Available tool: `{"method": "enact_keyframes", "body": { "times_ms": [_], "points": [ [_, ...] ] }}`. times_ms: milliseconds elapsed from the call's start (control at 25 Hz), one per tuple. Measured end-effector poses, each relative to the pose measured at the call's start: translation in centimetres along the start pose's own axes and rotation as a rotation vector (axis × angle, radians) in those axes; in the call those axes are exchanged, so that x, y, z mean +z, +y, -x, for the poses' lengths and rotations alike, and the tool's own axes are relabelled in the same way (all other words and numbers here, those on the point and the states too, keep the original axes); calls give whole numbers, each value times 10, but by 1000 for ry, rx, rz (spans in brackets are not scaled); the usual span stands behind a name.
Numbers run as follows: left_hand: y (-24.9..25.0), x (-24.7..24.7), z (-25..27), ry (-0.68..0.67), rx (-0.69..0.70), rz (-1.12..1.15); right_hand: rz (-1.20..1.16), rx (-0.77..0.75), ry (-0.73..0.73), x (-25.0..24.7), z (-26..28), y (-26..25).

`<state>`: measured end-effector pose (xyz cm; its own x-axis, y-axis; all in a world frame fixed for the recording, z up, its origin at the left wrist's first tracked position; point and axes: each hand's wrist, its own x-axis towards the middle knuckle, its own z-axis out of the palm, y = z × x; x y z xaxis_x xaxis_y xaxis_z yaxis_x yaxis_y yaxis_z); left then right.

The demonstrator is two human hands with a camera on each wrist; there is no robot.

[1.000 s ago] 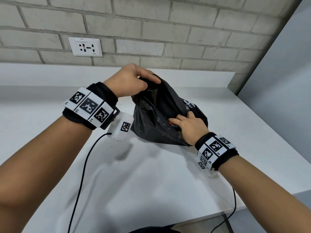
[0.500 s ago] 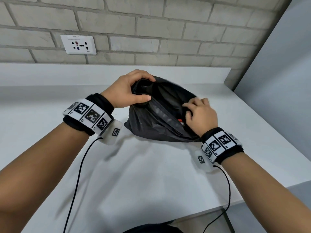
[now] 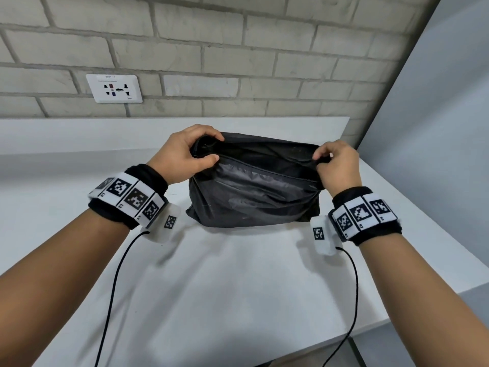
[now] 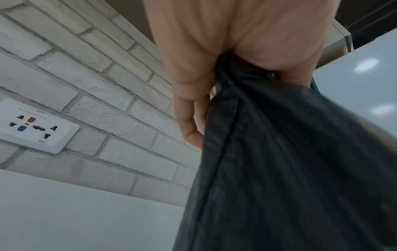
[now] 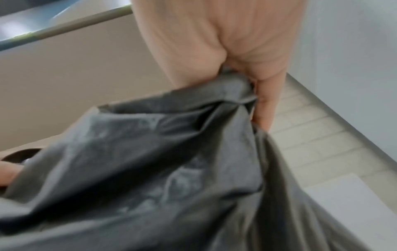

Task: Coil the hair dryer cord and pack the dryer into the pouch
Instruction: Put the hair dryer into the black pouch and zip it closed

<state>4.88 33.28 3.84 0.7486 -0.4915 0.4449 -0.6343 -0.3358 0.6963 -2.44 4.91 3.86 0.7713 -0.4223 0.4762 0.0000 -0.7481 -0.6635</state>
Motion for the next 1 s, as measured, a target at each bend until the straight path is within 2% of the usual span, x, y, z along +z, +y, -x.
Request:
{"method": "enact_keyframes", "body": {
  "times_ms": [80, 160, 200, 240, 360, 440, 600, 680, 760, 800, 880, 1000],
  "points": [
    [0, 1, 1, 12, 4, -4, 114, 43, -37, -5, -3, 1],
    [1, 3, 0, 5, 10, -11, 281, 156, -183, -12, -7, 2],
    [2, 4, -2, -5, 5, -25, 296, 194, -210, -17, -11, 0],
    [3, 5, -4, -17, -2, -49, 255, 204, -188, -25, -15, -4],
    [6, 8, -10, -44, -21, -131, 37, 122, 43, -47, -30, -19],
    [6, 9, -12, -62, -26, -143, 0, 68, 119, -52, -32, -27],
    [8, 5, -11, -98, -16, -93, 46, 79, 120, -46, -29, -21],
    [6, 1, -7, -32, -45, 2, 114, 118, 110, -42, -25, -15],
    [2, 3, -2, 86, -77, 80, 323, 110, 139, -34, -14, -25],
    [0, 6, 1, 136, -68, 101, 373, 48, 149, -27, -6, -36],
    [-4, 13, 5, 199, -21, 112, 249, -184, 88, -7, 12, -65],
    [-6, 19, 7, 235, 16, 103, 44, -470, -211, 25, 34, -104]
  ]
}}
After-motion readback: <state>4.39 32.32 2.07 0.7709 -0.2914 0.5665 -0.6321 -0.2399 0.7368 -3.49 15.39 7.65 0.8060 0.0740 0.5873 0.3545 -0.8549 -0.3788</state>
